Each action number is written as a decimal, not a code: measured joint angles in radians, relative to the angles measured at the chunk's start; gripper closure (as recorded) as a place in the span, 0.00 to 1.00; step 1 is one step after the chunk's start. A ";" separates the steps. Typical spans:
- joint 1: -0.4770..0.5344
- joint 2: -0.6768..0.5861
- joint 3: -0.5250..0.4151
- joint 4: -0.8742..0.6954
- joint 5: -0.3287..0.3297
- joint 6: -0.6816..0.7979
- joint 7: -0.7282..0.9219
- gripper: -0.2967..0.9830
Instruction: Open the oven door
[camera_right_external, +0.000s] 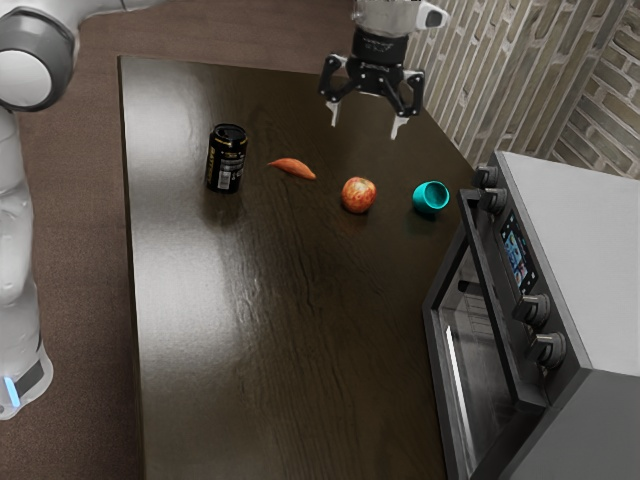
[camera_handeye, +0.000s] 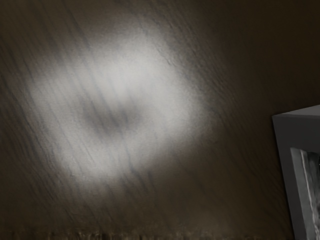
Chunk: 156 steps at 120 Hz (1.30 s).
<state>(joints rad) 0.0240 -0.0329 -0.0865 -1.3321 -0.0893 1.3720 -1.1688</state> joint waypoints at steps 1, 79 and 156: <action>-0.006 -0.001 0.000 0.000 0.000 -0.002 -0.018 0.23; -0.324 -0.198 -0.152 -0.277 0.190 0.372 -0.815 0.23; -0.298 -0.123 -0.191 -0.372 0.227 0.725 -0.879 0.24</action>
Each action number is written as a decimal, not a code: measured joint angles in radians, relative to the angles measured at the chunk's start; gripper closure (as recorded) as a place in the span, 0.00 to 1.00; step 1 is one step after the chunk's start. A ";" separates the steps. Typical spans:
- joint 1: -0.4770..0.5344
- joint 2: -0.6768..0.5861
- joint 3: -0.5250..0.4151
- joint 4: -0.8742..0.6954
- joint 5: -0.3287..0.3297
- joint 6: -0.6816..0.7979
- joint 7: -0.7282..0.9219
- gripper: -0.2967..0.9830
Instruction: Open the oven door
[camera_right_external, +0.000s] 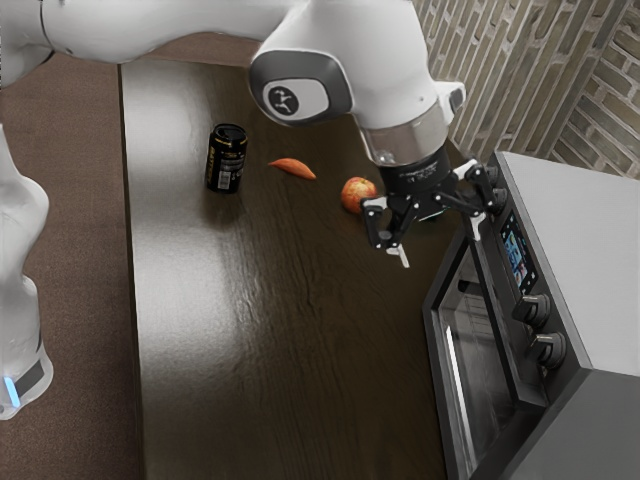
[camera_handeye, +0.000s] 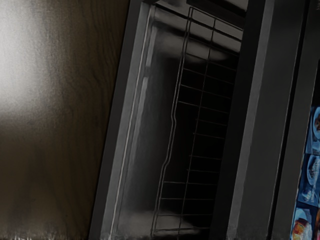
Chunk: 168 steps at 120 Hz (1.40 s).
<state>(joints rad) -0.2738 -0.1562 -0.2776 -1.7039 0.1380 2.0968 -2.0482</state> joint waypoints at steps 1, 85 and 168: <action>0.000 0.001 0.000 0.000 0.000 0.002 0.000 0.24; 0.036 0.088 0.001 0.050 0.002 0.083 0.041 0.24; 0.046 0.141 0.012 0.060 -0.028 0.111 0.097 0.24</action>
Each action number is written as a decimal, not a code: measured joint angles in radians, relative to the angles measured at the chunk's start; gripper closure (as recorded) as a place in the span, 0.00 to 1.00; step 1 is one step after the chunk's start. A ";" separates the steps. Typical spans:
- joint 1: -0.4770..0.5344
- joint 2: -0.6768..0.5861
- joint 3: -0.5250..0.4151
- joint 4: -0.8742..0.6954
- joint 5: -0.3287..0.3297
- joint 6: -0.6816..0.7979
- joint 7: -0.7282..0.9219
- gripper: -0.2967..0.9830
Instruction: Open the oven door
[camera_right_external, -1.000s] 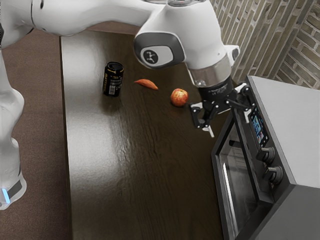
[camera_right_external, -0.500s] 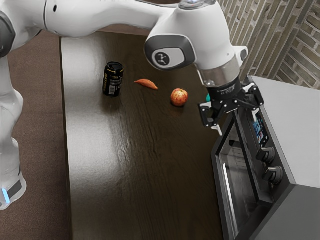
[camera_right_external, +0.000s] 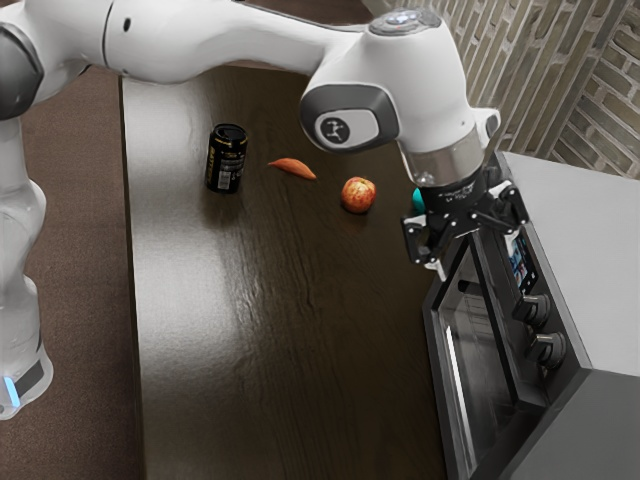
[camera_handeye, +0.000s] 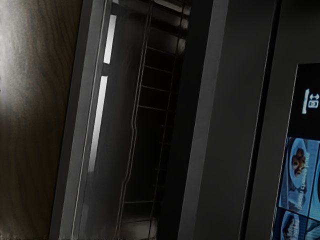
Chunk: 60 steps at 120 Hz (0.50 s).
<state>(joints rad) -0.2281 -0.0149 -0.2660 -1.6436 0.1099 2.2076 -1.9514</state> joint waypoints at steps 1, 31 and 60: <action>0.000 0.000 0.001 -0.001 -0.002 0.000 0.000 0.24; -0.002 0.002 0.015 -0.039 -0.056 0.005 0.013 0.24; 0.005 0.019 0.023 -0.045 -0.073 0.014 0.022 0.25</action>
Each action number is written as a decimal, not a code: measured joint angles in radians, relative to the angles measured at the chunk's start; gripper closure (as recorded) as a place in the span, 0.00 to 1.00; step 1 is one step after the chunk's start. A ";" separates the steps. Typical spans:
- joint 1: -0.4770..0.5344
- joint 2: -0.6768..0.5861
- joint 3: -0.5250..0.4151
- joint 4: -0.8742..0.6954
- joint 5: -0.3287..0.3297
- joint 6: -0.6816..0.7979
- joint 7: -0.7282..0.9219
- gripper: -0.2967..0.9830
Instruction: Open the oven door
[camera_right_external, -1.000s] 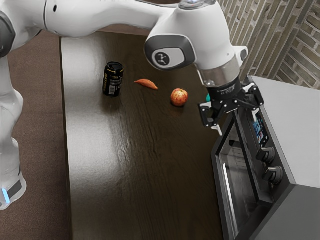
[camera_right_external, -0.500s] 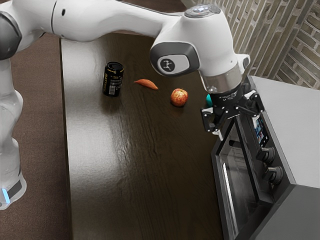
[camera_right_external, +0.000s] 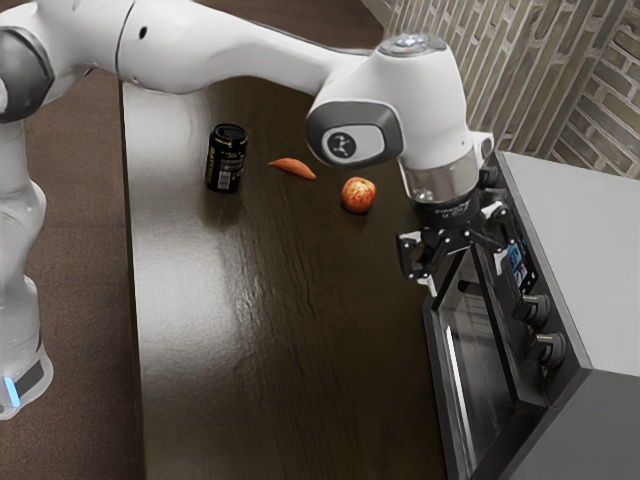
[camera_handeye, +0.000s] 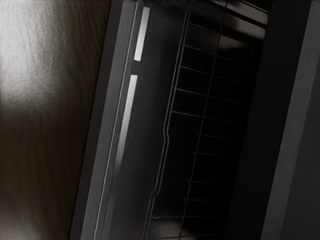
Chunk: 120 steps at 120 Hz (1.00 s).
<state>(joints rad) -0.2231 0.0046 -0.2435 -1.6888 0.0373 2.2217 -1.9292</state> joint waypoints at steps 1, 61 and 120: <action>0.000 0.000 0.000 0.000 0.000 0.000 0.000 0.25; 0.012 -0.013 0.005 -0.073 -0.074 0.019 0.014 0.40; 0.010 -0.130 0.026 -0.211 -0.095 0.020 0.029 0.50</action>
<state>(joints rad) -0.2131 -0.1254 -0.2180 -1.8994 -0.0576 2.2418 -1.9001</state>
